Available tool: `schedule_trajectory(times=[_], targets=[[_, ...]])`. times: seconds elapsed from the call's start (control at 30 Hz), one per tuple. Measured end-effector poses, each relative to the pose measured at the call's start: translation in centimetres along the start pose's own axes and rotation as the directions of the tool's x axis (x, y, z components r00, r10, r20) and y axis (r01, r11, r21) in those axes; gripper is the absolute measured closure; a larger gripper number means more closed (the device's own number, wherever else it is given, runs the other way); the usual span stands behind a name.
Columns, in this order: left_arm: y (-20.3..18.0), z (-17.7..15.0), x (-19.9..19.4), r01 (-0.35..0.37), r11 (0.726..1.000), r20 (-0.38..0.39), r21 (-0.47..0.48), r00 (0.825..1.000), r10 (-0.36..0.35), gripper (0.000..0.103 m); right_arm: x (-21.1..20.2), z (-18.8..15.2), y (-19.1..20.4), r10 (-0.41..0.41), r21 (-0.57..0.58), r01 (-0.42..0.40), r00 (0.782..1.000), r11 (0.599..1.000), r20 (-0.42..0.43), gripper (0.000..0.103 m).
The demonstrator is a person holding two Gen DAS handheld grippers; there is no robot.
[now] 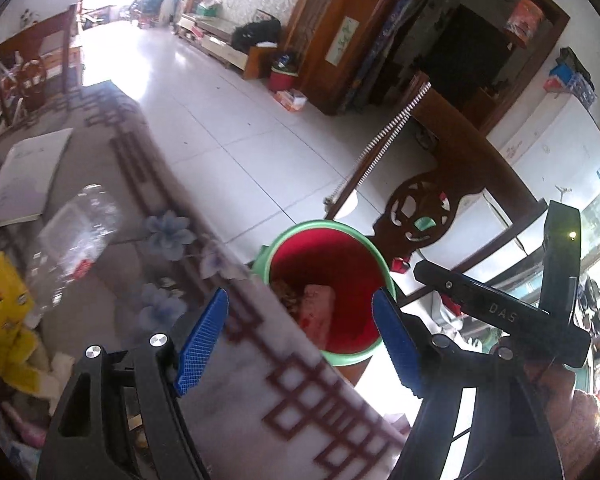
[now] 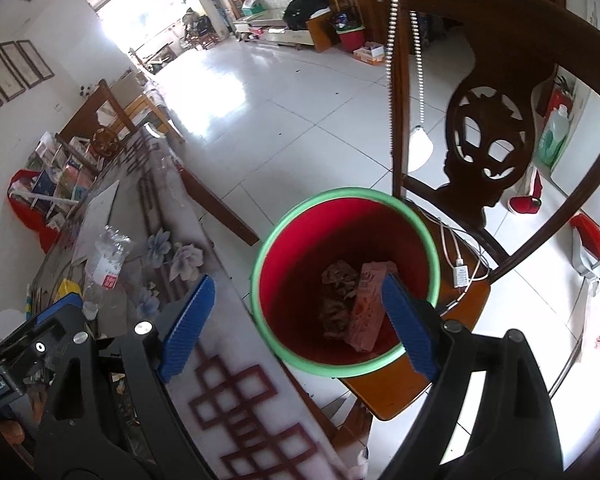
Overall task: Collect trash
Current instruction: 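Return to the table and grasp the white toothpaste box with the left gripper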
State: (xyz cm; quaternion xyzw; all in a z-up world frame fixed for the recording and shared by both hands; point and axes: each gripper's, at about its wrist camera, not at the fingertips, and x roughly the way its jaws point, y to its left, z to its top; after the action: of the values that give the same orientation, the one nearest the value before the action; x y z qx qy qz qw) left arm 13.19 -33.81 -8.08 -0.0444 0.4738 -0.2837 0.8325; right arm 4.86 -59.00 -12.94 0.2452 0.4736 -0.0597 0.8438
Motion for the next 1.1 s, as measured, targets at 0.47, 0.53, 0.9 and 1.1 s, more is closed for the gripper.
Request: schedule_trajectory(times=[0.47, 0.53, 0.9, 1.1], targets=[[12.2, -5.6, -7.7, -0.147, 0.966, 0.035, -0.214, 0.987, 0.158, 0.032, 0.8, -3.6, 8.7, 0.046, -0.119, -0.052, 0.998, 0.991, -0.051, 0.019], [14.5, -6.3, -8.9, -0.174, 0.955, 0.038, -0.239, 0.981, 0.189, 0.032, 0.9, -4.4, 10.4, 0.048, -0.138, -0.056, 0.997, 0.989, -0.059, 0.019], [28.0, -6.5, -11.6, -0.459, 0.882, -0.104, -0.103, 0.887, 0.45, 0.033, 0.6, -9.6, 18.0, 0.056, -0.211, -0.074, 0.994, 0.975, -0.092, 0.019], [29.3, -5.4, -10.4, -0.43, 0.903, -0.184, -0.004, 0.888, 0.422, 0.033, -0.9, -11.8, 20.4, 0.067, -0.208, -0.08, 0.995, 0.975, -0.072, 0.019]])
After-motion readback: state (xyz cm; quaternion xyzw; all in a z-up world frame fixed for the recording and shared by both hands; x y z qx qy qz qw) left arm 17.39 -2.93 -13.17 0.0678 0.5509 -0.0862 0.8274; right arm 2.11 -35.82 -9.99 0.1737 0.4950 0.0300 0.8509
